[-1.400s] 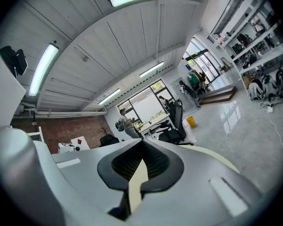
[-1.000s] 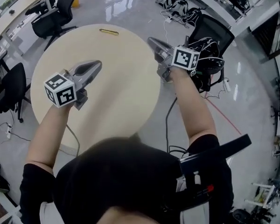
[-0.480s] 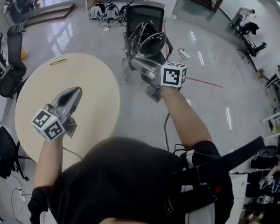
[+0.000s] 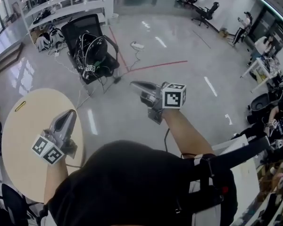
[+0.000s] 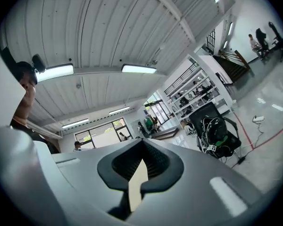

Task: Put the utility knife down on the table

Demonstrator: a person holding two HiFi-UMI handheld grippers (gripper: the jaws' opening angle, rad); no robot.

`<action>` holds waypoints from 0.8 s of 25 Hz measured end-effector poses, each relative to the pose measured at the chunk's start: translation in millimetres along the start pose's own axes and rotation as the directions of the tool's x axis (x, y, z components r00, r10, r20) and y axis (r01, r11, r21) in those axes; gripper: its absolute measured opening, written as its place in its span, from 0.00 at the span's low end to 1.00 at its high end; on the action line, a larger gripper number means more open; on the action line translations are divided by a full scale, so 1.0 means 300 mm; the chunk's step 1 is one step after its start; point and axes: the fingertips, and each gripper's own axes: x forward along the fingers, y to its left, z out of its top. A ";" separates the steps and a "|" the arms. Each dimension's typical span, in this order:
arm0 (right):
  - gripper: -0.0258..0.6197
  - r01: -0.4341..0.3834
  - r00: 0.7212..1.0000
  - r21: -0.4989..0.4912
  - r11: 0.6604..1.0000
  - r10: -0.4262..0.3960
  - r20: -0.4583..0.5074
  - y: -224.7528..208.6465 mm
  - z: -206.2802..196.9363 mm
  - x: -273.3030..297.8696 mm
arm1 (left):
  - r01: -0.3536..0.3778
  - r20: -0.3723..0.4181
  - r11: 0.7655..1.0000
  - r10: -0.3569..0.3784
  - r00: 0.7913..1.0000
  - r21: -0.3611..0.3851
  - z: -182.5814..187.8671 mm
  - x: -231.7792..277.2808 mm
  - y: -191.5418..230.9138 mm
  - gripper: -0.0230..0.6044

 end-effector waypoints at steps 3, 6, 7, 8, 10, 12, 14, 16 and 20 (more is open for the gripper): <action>0.06 0.034 0.999 -0.040 0.999 -0.033 0.031 -0.012 0.041 -0.217 | 0.075 0.005 0.997 -0.075 0.997 -0.031 -0.039 0.171 -0.096 0.03; 0.06 0.084 0.995 -0.093 0.992 -0.079 0.062 -0.017 0.061 -0.394 | 0.132 0.002 0.990 -0.133 0.991 -0.046 -0.082 0.309 -0.175 0.03; 0.06 0.106 0.992 -0.113 0.988 -0.098 0.074 -0.017 0.062 -0.441 | 0.154 0.003 0.987 -0.154 0.988 -0.049 -0.094 0.345 -0.201 0.03; 0.06 0.129 0.989 -0.135 0.982 -0.118 0.085 -0.016 0.061 -0.480 | 0.177 0.004 0.983 -0.177 0.984 -0.050 -0.108 0.375 -0.225 0.03; 0.06 0.179 0.981 -0.175 0.968 -0.161 0.111 -0.019 0.053 -0.542 | 0.217 -0.002 0.974 -0.217 0.976 -0.060 -0.142 0.424 -0.257 0.03; 0.06 0.221 0.970 -0.181 0.958 -0.198 0.140 -0.028 0.039 -0.583 | 0.246 -0.021 0.965 -0.249 0.968 -0.087 -0.184 0.456 -0.271 0.03; 0.06 0.253 0.962 -0.167 0.953 -0.228 0.152 -0.032 0.010 -0.602 | 0.272 -0.049 0.956 -0.278 0.959 -0.109 -0.217 0.470 -0.280 0.03; 0.06 0.272 0.957 -0.160 0.949 -0.249 0.152 -0.028 -0.014 -0.601 | 0.292 -0.068 0.949 -0.301 0.951 -0.115 -0.228 0.482 -0.282 0.03; 0.06 0.292 0.950 -0.158 0.943 -0.267 0.160 -0.009 -0.024 -0.582 | 0.334 -0.071 0.931 -0.347 0.935 -0.144 -0.227 0.500 -0.279 0.03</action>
